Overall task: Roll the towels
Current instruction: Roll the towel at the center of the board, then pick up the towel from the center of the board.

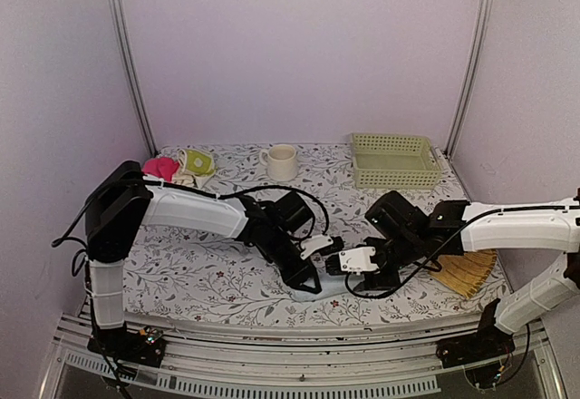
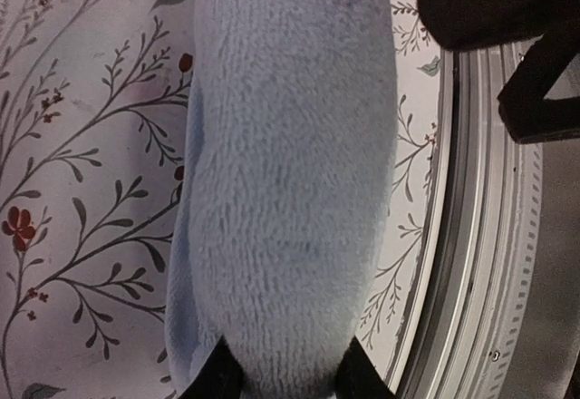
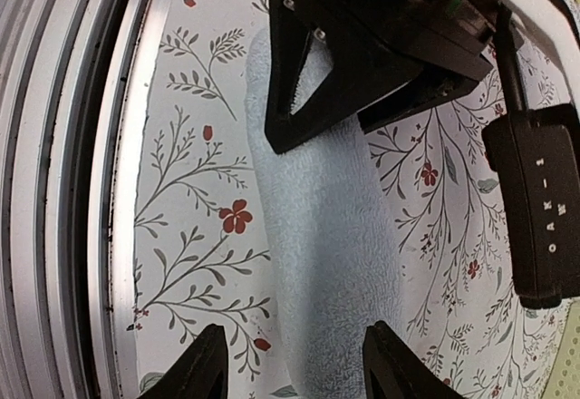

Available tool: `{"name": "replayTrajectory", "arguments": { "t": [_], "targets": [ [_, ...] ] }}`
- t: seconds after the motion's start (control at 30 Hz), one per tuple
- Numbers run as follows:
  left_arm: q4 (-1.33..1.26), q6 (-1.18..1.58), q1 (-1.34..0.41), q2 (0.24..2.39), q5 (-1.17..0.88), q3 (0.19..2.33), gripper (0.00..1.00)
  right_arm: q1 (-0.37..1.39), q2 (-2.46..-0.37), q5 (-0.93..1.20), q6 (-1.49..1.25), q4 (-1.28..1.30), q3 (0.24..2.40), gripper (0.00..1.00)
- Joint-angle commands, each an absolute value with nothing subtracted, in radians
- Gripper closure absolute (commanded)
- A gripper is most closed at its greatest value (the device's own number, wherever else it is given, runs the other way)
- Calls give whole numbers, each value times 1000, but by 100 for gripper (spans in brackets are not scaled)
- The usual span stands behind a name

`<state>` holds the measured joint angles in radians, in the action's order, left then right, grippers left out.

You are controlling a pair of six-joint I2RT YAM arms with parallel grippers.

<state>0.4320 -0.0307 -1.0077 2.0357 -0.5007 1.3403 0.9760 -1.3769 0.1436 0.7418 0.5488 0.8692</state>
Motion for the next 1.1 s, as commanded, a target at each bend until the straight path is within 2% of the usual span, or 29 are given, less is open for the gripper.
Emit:
{"name": "replayTrajectory", "arguments": {
  "t": [0.0,0.43,0.57,0.63,0.7,0.8,0.9,1.07],
  "targets": [
    [531,-17,-1007,2097,-531,1327,83,1012,-1443,40,774,421,876,46],
    [522,-34,-1004,2089,-533,1336,83,1037,-1630,-27,809,240,846,40],
    [512,-27,-991,2093,-533,1339,83,1041,-1672,-27,814,234,833,52],
    [500,-16,-980,2087,-533,1336,81,1041,-1682,-29,816,242,833,64],
    [491,-6,-968,2071,-518,1329,75,1042,-1685,-36,815,249,834,74],
    [482,8,-945,2022,-472,1310,61,1042,-1682,-53,802,273,846,84],
    [470,26,-907,1919,-427,1283,53,1041,-1664,-67,781,303,861,89],
    [432,78,-802,1761,-347,1204,50,1026,-1625,-65,742,373,909,92]
  ]
}}
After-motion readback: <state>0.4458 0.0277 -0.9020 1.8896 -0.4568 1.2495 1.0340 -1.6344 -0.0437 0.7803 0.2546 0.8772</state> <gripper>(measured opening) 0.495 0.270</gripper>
